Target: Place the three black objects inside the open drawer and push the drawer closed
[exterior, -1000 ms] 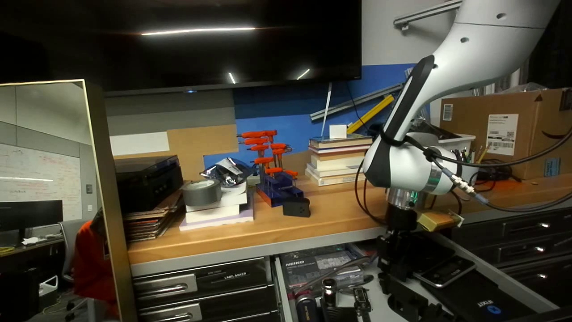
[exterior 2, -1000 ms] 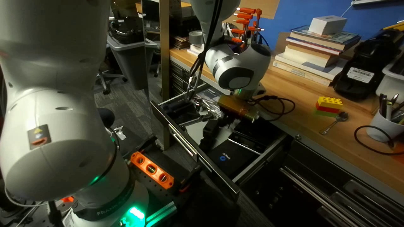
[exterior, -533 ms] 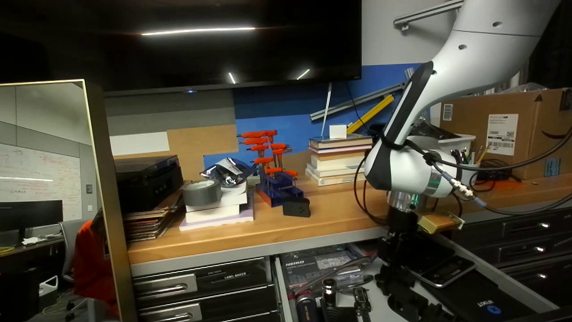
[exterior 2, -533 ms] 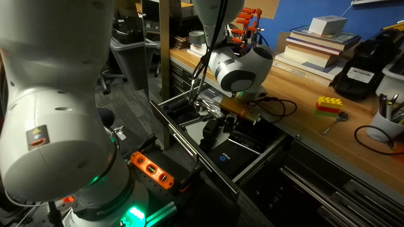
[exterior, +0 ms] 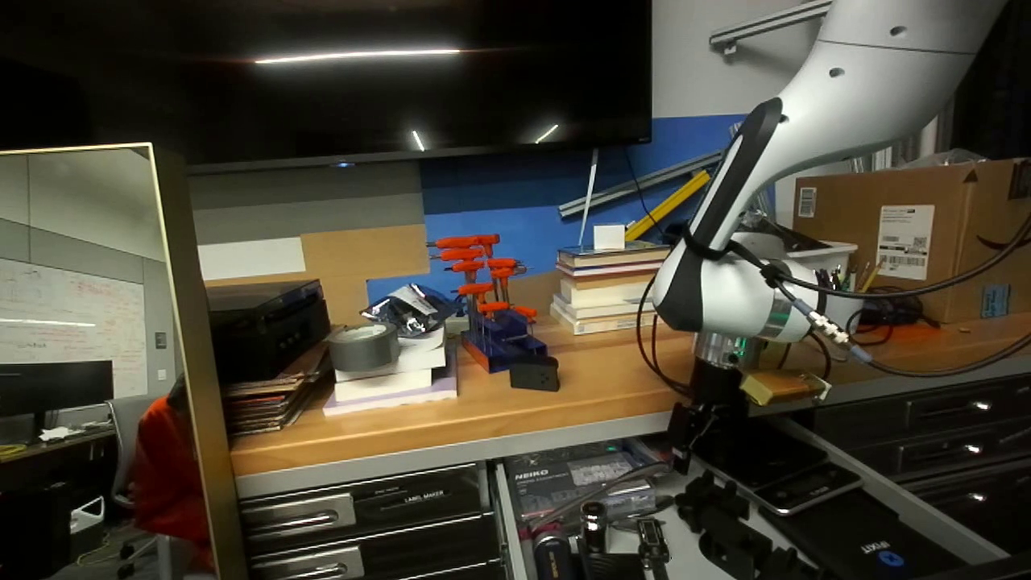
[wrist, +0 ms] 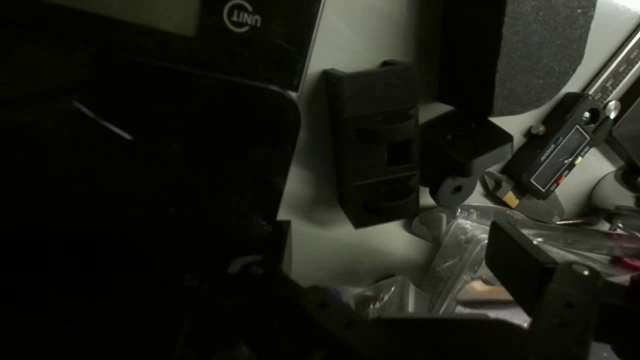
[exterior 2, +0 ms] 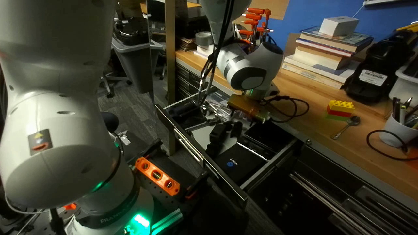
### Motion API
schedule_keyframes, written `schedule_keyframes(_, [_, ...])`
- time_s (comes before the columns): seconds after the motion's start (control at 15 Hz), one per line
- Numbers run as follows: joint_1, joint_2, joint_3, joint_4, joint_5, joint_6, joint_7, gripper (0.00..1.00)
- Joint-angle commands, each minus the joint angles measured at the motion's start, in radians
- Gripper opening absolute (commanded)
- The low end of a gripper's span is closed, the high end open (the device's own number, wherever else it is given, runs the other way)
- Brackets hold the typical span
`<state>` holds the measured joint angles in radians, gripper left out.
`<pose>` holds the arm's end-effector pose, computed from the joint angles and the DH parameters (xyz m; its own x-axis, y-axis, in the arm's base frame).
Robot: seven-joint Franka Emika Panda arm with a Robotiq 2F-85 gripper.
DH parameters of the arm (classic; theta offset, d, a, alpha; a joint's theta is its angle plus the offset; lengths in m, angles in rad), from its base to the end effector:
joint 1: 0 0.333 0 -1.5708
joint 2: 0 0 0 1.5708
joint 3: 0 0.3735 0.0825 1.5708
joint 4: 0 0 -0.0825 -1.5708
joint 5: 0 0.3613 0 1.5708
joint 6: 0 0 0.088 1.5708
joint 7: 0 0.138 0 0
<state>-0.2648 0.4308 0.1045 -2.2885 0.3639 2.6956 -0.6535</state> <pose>0.5301 -0.0923 0.2025 0.9871 0.1459 0.0662 0.1559 -0.9703 -0.1850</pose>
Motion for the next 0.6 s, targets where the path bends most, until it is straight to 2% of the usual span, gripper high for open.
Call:
schedule_keyframes(0.0, [0.035,-0.120,-0.032,-0.018,-0.081,-0.089,0.139,1.00])
schedule_keyframes(0.27, [0.070,-0.235,-0.040,-0.006,-0.123,-0.256,0.256,1.00])
schedule_keyframes(0.53, [0.139,-0.309,-0.048,0.043,-0.137,-0.405,0.389,1.00])
